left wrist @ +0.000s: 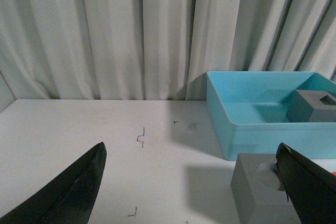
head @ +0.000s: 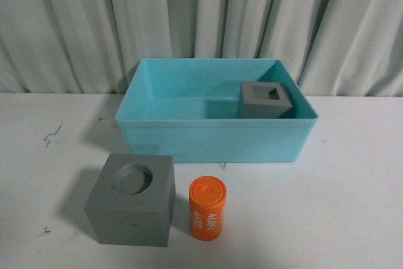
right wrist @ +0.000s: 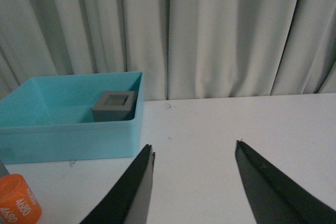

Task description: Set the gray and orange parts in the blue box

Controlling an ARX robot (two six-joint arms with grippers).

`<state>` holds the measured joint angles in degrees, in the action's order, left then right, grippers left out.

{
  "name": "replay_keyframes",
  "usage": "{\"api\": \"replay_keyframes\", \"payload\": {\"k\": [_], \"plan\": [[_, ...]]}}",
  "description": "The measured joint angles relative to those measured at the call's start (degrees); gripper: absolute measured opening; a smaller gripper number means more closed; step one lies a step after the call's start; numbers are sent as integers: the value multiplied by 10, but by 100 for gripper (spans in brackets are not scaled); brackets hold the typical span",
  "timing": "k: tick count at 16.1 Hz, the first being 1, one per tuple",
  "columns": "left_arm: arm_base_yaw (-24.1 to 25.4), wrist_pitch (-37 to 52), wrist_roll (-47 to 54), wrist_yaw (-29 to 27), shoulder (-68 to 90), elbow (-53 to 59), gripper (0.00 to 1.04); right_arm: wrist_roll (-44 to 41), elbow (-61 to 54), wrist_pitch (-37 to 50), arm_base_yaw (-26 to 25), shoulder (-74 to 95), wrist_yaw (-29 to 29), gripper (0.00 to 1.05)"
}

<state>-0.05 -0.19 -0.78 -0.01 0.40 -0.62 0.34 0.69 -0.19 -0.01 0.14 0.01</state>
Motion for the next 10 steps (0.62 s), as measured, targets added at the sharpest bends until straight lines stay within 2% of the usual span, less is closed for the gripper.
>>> {"api": "replay_keyframes", "payload": {"k": [3, 4, 5, 6, 10], "plan": [[0, 0, 0, 0, 0, 0, 98, 0, 0, 0, 0, 0, 0, 82], [-3, -29, -7, -7, 6, -6, 98, 0, 0, 0, 0, 0, 0, 93], [-38, -169, -54, -68, 119, -76, 98, 0, 0, 0, 0, 0, 1, 100], [-80, -158, -103, -104, 278, -133, 98, 0, 0, 0, 0, 0, 0, 97], [-209, 14, -146, -159, 589, -248, 98, 0, 0, 0, 0, 0, 0, 98]]}}
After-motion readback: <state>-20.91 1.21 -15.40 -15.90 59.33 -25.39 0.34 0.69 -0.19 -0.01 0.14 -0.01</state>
